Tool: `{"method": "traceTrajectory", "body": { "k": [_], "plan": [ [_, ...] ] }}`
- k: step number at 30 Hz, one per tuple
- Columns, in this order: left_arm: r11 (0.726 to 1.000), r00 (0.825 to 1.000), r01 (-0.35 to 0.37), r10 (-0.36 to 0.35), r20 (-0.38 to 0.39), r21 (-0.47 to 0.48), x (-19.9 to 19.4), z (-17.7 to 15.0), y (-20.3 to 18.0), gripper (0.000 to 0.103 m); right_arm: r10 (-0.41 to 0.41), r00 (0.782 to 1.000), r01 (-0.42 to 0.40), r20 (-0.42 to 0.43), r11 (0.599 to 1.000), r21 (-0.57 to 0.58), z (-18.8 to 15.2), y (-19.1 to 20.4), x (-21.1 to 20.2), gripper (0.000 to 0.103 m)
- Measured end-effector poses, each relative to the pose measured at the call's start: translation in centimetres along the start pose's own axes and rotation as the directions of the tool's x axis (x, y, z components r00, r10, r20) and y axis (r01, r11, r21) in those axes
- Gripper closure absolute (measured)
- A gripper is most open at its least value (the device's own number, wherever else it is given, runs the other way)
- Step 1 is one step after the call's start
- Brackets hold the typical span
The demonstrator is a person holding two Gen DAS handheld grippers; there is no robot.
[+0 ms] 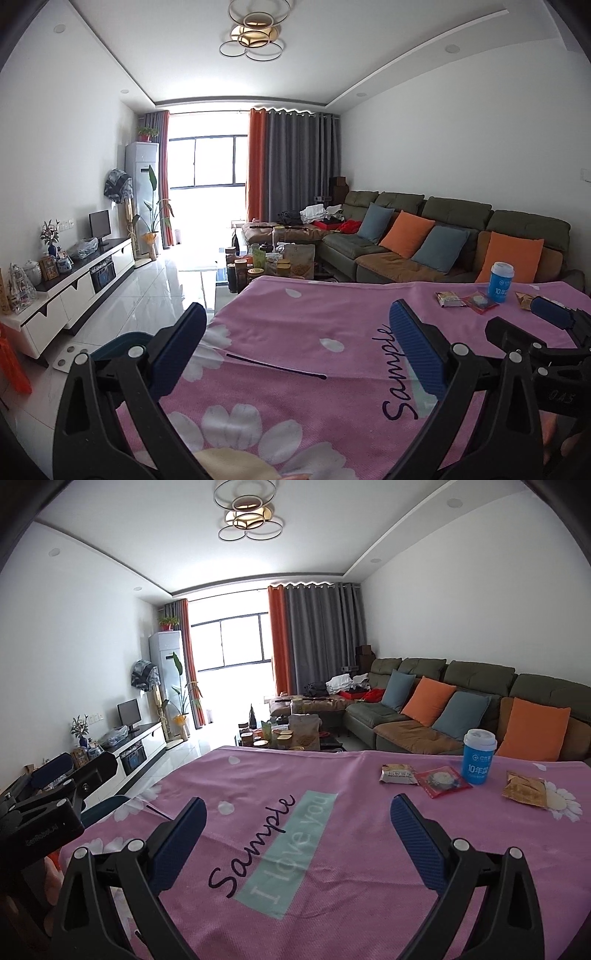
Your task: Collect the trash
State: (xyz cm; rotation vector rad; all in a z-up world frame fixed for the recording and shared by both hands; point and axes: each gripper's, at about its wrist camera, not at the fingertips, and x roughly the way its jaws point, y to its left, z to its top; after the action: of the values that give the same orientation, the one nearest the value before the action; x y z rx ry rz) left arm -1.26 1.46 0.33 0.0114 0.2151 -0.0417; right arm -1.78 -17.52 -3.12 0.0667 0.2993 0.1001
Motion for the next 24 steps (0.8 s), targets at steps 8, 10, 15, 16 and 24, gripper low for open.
{"method": "traceTrajectory", "body": {
  "k": [8,10,15,16,24],
  "plan": [
    [1.000,1.000,0.012,-0.012,-0.002,0.003,0.1,-0.4,-1.0,0.005,-0.030,0.999,0.030,0.029,1.000,-0.001,0.0,-0.4,-1.0,0.007],
    [1.000,1.000,0.010,-0.010,0.001,0.003,0.1,-0.5,-1.0,0.005,-0.039,0.999,0.039,0.036,0.999,-0.003,0.0,-0.5,-1.2,0.007],
    [1.000,1.000,0.011,-0.011,0.001,0.001,0.1,-0.5,-1.0,0.005,-0.045,0.998,0.045,0.051,0.999,0.004,0.2,-0.7,-1.8,0.007],
    [1.000,1.000,0.011,-0.011,0.001,0.000,0.1,-0.5,-1.1,0.005,-0.048,0.997,0.048,0.052,0.999,0.004,0.2,-0.7,-1.9,0.007],
    [1.000,1.000,0.001,-0.001,0.007,-0.008,-0.2,-0.6,-1.2,0.005,-0.051,0.997,0.051,0.056,0.999,0.003,0.3,-0.8,-1.9,0.007]
  ]
}}
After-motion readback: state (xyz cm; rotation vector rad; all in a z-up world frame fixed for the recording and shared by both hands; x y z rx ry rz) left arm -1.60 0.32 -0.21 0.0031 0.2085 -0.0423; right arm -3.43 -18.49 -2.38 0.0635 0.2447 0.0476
